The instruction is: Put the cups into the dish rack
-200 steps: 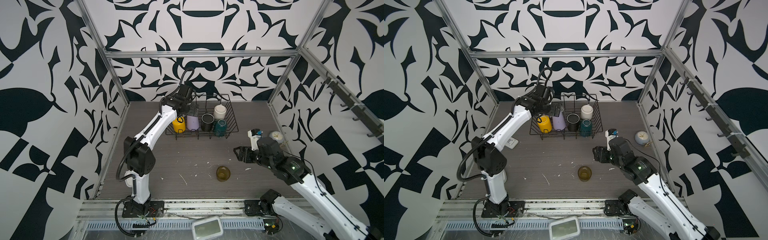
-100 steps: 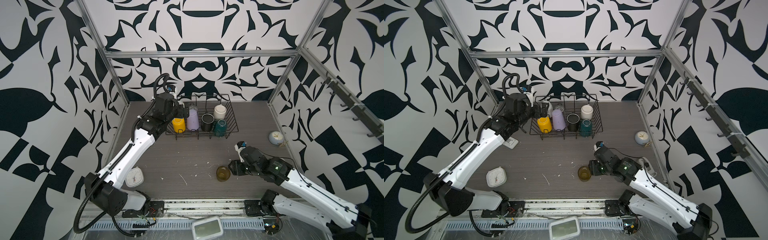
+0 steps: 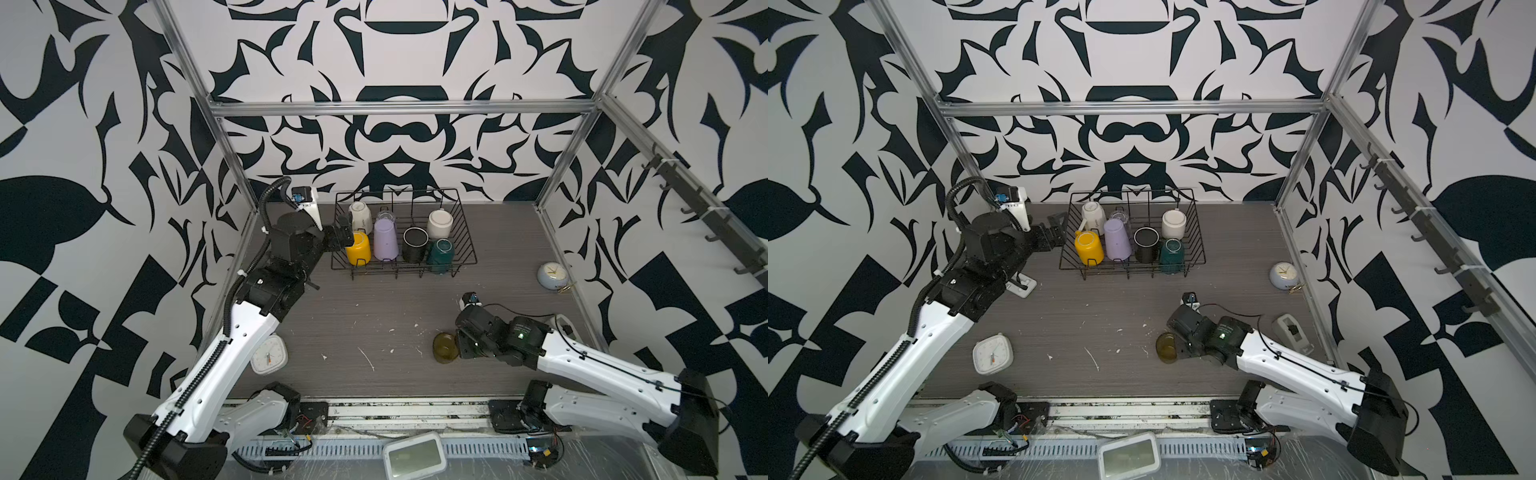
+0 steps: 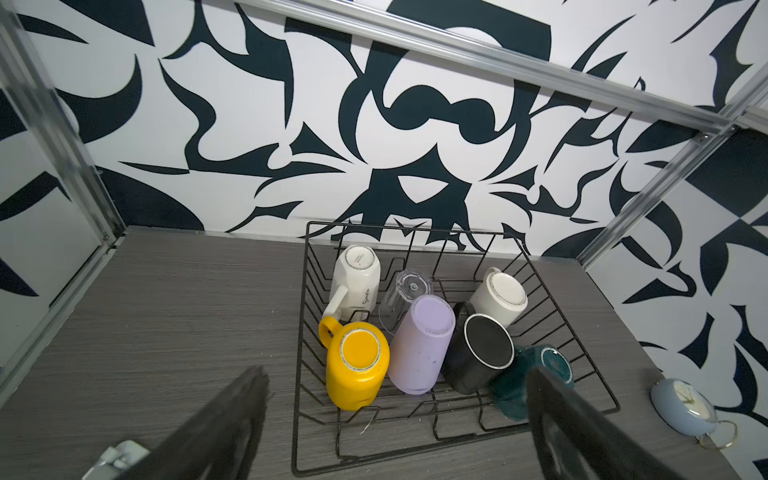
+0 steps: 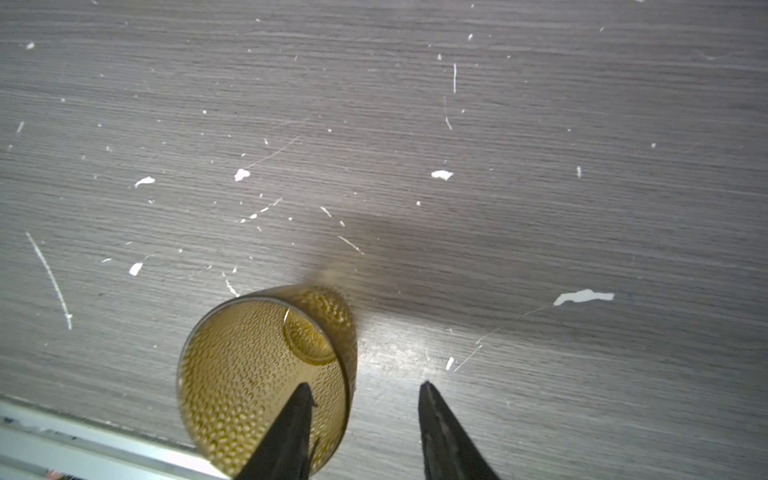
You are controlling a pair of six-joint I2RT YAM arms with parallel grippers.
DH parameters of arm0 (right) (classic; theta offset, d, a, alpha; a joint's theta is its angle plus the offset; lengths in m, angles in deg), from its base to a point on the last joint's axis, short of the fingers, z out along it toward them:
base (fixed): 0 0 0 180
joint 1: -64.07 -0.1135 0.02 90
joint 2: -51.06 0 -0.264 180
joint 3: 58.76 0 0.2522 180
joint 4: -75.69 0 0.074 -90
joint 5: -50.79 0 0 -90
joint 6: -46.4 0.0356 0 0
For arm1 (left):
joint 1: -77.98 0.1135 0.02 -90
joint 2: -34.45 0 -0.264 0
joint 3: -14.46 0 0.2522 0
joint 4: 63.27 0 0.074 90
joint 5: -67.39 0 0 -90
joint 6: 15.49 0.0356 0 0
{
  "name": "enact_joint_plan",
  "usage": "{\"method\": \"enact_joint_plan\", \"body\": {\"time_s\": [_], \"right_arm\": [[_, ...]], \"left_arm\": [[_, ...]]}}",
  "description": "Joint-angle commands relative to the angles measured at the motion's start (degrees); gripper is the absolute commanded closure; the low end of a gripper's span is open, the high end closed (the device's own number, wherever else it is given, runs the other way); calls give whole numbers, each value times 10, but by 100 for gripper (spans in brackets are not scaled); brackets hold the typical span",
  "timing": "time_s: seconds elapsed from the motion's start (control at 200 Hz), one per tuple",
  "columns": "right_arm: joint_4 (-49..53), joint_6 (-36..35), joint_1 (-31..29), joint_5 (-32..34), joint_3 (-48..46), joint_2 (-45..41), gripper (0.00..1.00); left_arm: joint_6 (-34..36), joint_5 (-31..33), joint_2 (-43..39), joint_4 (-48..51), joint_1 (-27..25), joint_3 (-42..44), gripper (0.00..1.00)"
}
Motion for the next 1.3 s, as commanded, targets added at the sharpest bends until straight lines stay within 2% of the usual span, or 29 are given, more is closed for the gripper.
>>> {"method": "enact_joint_plan", "body": {"time_s": [0.0, 0.195, 0.365, 0.485, 0.605, 0.735, 0.815, 0.99, 1.09, 1.175, 1.295], "right_arm": [[-31, 13, -3, 12, -6, 16, 57], [-56, 13, -3, 4, -11, 49, 68], [-65, 12, -3, 4, -7, 62, 86], [-69, 12, -3, 4, -2, 59, 100], [-63, 11, -3, 4, 5, 46, 100], [-60, 6, 5, 4, 21, 15, 100], [-64, -2, 19, -26, 35, -10, 100], [-118, -18, 69, -82, 65, -75, 100], [-175, -22, 101, -132, 75, -106, 100], [-222, -20, 127, -182, 81, -117, 100], [-299, -5, 151, -262, 87, -110, 100]], "left_arm": [[-17, 14, -25, -5, 9, 23, 1], [-25, 10, -55, 0, 21, 47, 1], [-36, 1, -64, 10, 33, 55, 1], [-69, -46, -62, 24, 64, 57, 1], [-96, -109, -66, 21, 101, 67, 1], [-111, -184, -71, 12, 129, 81, 1], [-119, -241, -68, 5, 142, 87, 1], [-139, -405, -45, -36, 149, 101, 0], [-166, -525, -29, -104, 149, 123, 0], [-208, -624, -19, -203, 149, 150, 0], [-256, -694, -12, -318, 148, 180, 0]]}}
